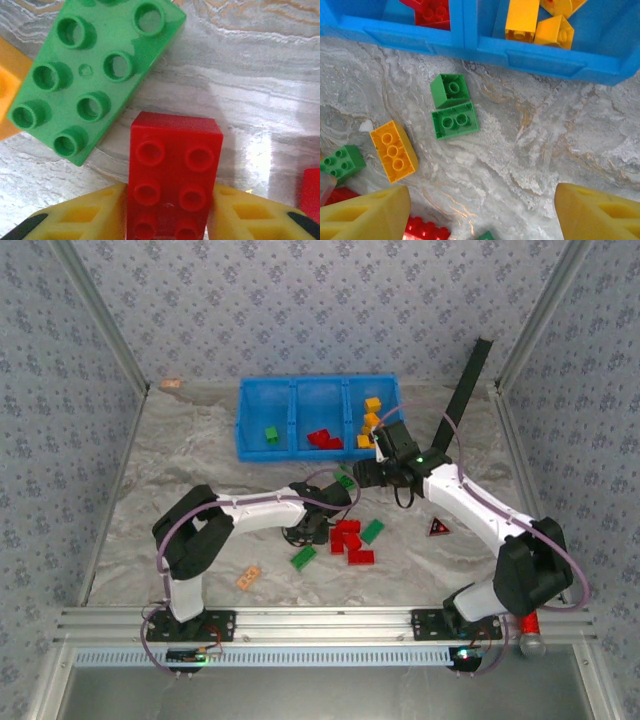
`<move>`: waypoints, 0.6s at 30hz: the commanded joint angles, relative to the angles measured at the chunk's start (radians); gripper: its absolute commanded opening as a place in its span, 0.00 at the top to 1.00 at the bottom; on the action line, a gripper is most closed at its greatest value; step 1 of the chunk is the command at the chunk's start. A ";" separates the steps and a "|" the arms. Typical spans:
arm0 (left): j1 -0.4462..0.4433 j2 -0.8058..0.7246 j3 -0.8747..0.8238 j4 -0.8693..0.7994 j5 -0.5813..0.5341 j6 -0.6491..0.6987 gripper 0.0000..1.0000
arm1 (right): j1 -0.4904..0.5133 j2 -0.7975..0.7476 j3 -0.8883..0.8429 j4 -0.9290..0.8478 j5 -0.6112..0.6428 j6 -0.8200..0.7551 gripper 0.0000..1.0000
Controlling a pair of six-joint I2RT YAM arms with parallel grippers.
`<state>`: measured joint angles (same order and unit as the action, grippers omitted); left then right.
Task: Sort the legos into containers by color
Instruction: Pick up the lego from the middle-left of the table, then place the lego in the container.
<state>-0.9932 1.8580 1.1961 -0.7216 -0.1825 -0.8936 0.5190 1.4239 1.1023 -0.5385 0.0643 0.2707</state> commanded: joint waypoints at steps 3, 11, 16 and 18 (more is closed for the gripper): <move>0.015 0.000 0.003 -0.016 0.028 0.036 0.70 | -0.004 -0.116 -0.062 -0.107 0.003 0.054 0.22; 0.090 -0.100 0.170 -0.091 0.008 0.159 0.76 | 0.006 -0.313 -0.272 -0.145 -0.109 0.203 0.20; 0.175 -0.092 0.343 -0.085 -0.002 0.266 0.76 | 0.060 -0.398 -0.389 -0.120 -0.138 0.300 0.16; 0.206 -0.054 0.415 -0.080 -0.008 0.306 0.76 | 0.097 -0.412 -0.417 -0.114 -0.127 0.334 0.14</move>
<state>-0.8177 1.7931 1.5314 -0.7845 -0.1711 -0.6815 0.5785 1.0344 0.7181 -0.6479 -0.0422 0.5167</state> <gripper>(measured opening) 0.313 0.859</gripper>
